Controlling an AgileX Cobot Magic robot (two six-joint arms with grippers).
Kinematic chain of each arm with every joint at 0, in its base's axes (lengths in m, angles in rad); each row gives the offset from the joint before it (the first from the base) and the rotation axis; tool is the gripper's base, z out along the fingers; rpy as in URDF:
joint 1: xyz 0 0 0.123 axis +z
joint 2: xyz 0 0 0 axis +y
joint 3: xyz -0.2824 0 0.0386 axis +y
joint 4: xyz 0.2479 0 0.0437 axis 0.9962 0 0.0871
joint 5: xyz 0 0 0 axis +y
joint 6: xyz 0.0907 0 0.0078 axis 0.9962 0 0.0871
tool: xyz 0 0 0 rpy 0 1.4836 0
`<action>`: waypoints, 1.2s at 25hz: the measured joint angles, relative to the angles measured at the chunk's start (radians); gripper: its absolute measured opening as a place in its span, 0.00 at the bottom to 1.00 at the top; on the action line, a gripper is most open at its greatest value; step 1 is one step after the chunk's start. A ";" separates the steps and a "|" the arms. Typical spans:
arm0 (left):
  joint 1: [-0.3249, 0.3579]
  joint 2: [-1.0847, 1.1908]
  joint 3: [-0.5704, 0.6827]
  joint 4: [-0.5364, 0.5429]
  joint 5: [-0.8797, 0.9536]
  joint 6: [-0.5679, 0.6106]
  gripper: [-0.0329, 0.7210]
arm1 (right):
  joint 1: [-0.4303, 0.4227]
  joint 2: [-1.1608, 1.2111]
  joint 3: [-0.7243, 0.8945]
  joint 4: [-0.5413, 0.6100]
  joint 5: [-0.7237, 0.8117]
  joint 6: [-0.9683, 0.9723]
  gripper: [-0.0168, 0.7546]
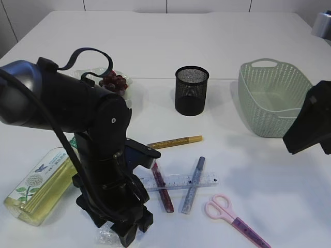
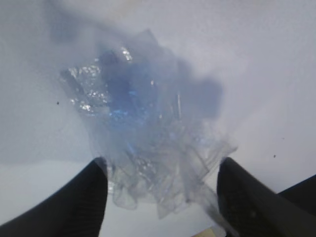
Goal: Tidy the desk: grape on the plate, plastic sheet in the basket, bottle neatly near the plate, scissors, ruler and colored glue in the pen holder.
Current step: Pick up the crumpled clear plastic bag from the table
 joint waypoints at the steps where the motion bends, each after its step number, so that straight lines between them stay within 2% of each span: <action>1: 0.000 0.000 0.000 0.002 0.000 0.000 0.67 | 0.000 0.000 0.000 0.000 0.000 0.000 0.73; 4: 0.000 0.000 0.000 0.002 0.000 0.000 0.50 | 0.000 0.000 0.000 0.000 0.000 0.000 0.73; 7: 0.000 0.000 0.000 0.002 0.000 0.000 0.38 | 0.000 0.000 0.000 0.000 0.000 0.000 0.73; 16: 0.000 0.000 0.000 0.002 0.002 0.006 0.16 | 0.000 0.000 0.000 0.000 0.000 0.000 0.73; 20: 0.000 0.000 0.000 0.002 0.002 0.008 0.12 | 0.000 0.000 0.000 0.000 0.000 0.000 0.73; 30: 0.000 -0.024 -0.036 0.018 0.086 0.012 0.11 | 0.000 0.000 0.000 0.003 0.000 0.000 0.73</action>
